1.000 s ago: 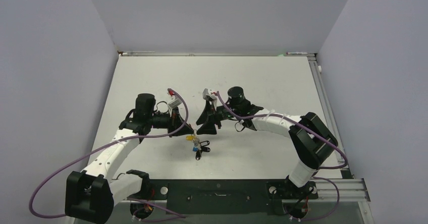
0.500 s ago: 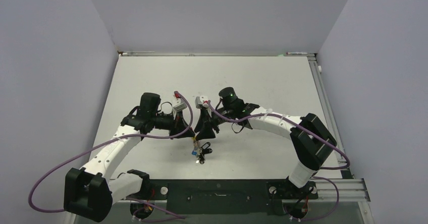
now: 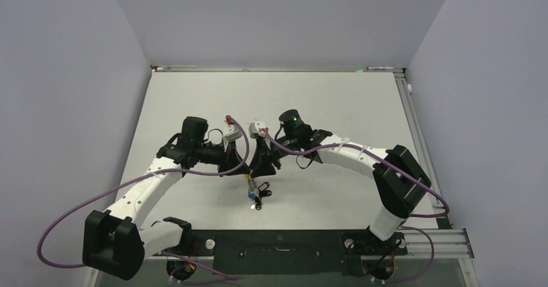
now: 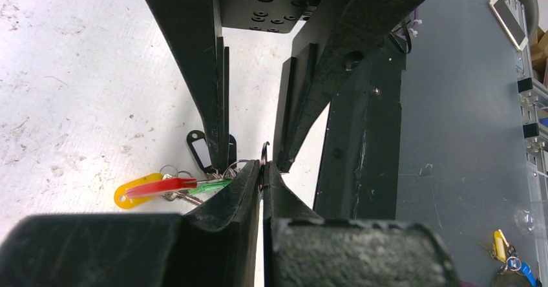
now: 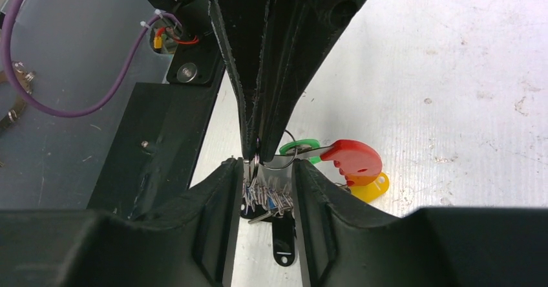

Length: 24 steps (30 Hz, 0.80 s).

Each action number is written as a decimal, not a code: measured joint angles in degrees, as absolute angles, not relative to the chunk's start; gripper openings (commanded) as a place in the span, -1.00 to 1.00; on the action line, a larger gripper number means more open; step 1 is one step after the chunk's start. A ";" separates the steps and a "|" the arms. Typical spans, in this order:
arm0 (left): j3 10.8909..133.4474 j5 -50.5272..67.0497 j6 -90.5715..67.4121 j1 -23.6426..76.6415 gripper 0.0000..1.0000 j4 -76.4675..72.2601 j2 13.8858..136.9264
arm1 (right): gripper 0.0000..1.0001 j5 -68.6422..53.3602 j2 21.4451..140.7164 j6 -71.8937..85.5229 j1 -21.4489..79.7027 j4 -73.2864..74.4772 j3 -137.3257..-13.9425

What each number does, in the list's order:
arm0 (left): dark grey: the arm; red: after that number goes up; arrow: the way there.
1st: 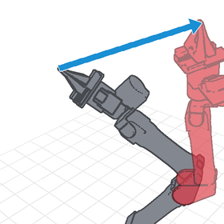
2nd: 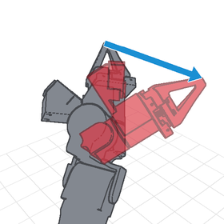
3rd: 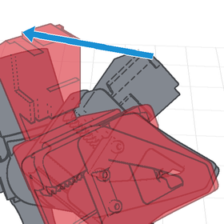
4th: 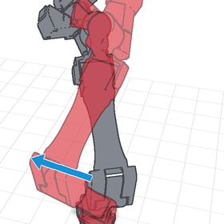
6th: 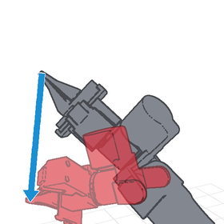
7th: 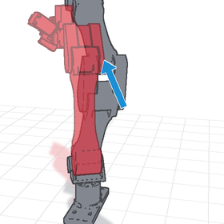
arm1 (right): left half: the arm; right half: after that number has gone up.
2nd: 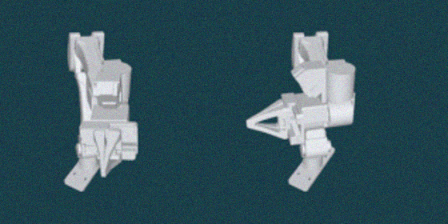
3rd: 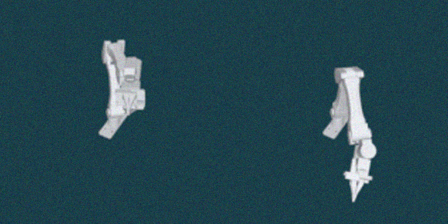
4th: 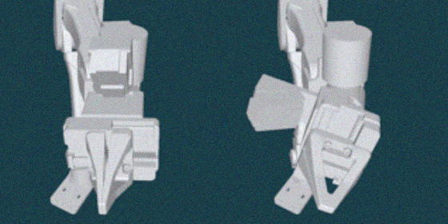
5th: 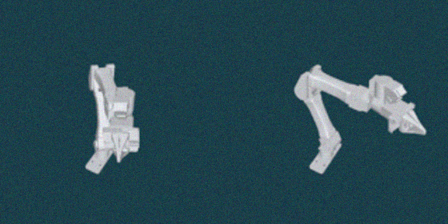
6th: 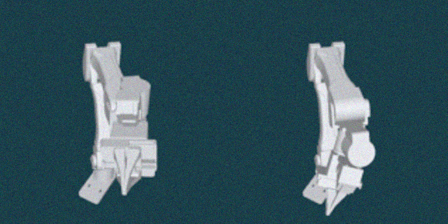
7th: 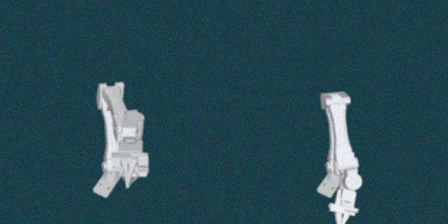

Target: Remove the keys from the keyring

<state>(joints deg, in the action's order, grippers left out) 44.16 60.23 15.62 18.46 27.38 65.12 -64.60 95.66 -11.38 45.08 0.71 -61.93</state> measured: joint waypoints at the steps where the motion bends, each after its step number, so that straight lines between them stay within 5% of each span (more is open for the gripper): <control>1: 44.18 60.23 15.66 18.50 -1.00 27.40 65.17 | -0.50 -64.55 95.66 -11.44 45.08 0.82 -62.02; 5: 44.21 60.42 15.59 18.70 -1.00 27.64 65.23 | -0.88 -64.16 95.66 -11.84 45.04 1.32 -62.04; 10: 44.80 60.05 15.68 18.61 -0.97 27.73 65.69 | -0.89 -64.34 95.13 -12.01 44.99 2.74 -62.06; 18: 44.93 60.77 13.91 14.41 -0.54 24.99 65.63 | -0.89 -64.01 95.11 -6.57 43.53 -4.16 -61.12; 24: 44.93 60.82 12.60 13.80 -0.50 22.06 65.58 | -0.89 -64.12 95.09 1.72 42.44 -13.80 -57.76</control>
